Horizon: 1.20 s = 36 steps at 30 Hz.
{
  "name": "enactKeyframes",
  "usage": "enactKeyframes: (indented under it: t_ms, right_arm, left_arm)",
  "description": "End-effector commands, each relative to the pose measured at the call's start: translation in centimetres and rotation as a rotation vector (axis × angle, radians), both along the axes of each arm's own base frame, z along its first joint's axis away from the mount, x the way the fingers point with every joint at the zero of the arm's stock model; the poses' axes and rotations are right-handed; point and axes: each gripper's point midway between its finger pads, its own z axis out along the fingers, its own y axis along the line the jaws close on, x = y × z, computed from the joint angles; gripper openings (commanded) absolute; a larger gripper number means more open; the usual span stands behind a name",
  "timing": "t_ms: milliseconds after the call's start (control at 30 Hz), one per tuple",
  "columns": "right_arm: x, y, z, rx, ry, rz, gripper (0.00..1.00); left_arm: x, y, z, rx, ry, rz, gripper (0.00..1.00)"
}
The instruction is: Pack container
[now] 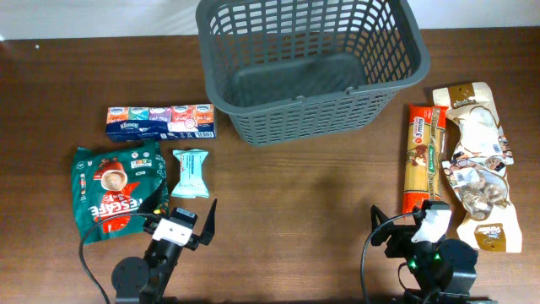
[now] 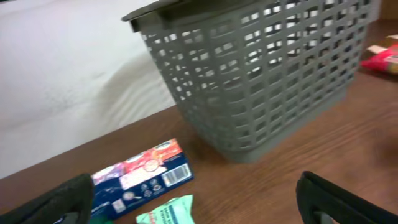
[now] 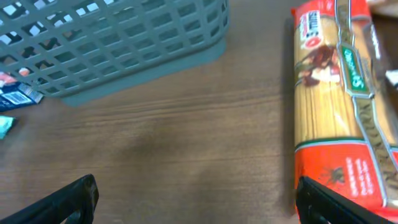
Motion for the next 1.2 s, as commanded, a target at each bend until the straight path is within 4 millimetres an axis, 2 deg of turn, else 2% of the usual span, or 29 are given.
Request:
enactKeyframes:
  t_ms: [0, 100, 367, 567, 700, 900, 1000, 1167]
  right_arm:
    - [-0.1, 0.2, -0.1, 0.047, 0.007, -0.011, 0.99]
    - [-0.4, 0.5, -0.7, 0.060, 0.035, 0.006, 0.99]
    - [-0.3, 1.3, 0.1, 0.077, 0.006, 0.051, 0.99]
    - [0.0, 2.8, 2.2, 0.103, -0.078, 0.144, 0.99]
    - [-0.1, 3.8, 5.4, 0.090, -0.182, 0.216, 0.99]
    - [-1.0, 4.1, 10.9, 0.038, -0.312, 0.239, 0.99]
    - [-2.0, 4.6, 13.9, 0.026, -0.379, 0.267, 0.99]
    - [-4.3, 5.7, 19.0, -0.004, -0.477, 0.332, 0.99]
  left_arm:
    - [-0.4, -1.0, 0.1, -0.006, -0.010, -0.063, 0.99]
    - [-0.4, -1.0, 0.2, -0.006, -0.013, -0.062, 0.99]
    - [-0.4, -1.0, 0.3, -0.006, -0.020, -0.063, 0.99]
    - [-0.6, -1.0, 1.4, -0.005, -0.044, -0.062, 0.99]
    - [-0.6, -1.0, 2.7, -0.005, -0.055, -0.064, 0.99]
    - [-0.6, -1.3, 5.7, -0.005, -0.061, -0.082, 0.99]
    - [-0.3, -1.5, 7.9, -0.006, -0.064, -0.089, 0.99]
    - [0.6, -1.8, 13.0, -0.005, -0.086, -0.107, 0.99]
